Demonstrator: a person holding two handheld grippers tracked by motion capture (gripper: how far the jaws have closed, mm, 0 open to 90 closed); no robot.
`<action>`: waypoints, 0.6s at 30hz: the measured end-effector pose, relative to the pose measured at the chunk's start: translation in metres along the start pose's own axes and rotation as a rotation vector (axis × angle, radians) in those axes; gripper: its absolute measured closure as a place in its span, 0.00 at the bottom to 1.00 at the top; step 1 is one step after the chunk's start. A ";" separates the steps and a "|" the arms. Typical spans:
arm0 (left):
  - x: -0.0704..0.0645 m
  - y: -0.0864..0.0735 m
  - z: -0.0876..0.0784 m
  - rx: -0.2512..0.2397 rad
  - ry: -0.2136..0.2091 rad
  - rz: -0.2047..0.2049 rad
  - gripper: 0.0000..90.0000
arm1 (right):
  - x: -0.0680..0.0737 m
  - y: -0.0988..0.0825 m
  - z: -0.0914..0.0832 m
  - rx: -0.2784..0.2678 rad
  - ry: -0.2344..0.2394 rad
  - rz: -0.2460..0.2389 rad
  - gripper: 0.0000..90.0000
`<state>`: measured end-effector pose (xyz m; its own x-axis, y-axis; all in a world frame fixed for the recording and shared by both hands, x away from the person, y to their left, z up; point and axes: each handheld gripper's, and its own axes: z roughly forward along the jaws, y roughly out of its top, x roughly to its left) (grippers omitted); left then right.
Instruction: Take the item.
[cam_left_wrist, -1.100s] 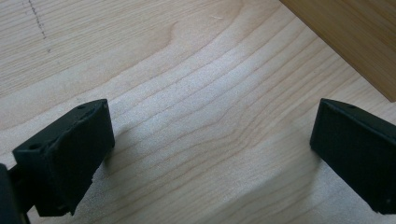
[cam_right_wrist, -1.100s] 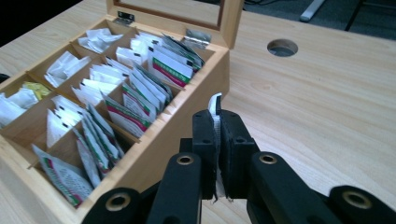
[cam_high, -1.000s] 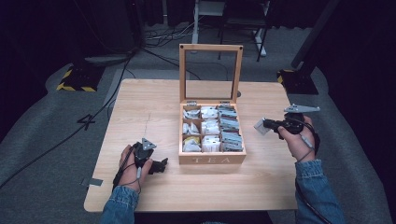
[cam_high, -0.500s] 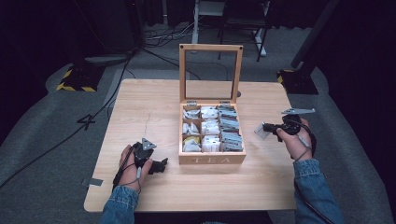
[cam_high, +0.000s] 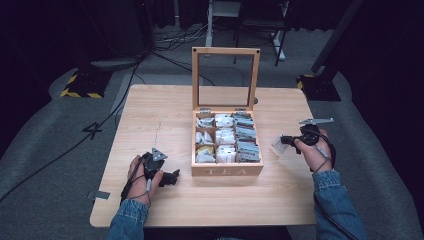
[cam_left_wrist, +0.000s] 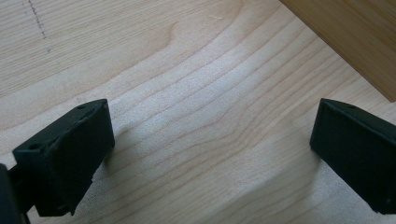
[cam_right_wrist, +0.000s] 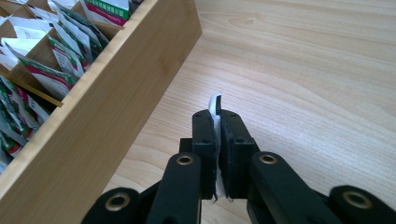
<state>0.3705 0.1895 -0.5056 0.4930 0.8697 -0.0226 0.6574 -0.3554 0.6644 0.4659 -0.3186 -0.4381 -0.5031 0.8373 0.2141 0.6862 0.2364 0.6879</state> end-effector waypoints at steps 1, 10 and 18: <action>0.000 0.000 0.000 0.000 0.000 0.000 0.00 | -0.001 0.000 0.000 0.002 -0.002 0.001 0.95; 0.000 0.000 0.000 0.000 -0.001 0.000 0.00 | -0.006 -0.004 0.004 0.018 -0.015 0.027 0.95; 0.000 0.000 0.000 0.000 0.000 0.000 0.00 | -0.011 -0.007 0.010 0.012 -0.022 0.048 0.72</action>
<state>0.3705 0.1895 -0.5056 0.4932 0.8696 -0.0226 0.6575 -0.3556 0.6643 0.4720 -0.3244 -0.4517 -0.4579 0.8584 0.2312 0.7157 0.2017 0.6686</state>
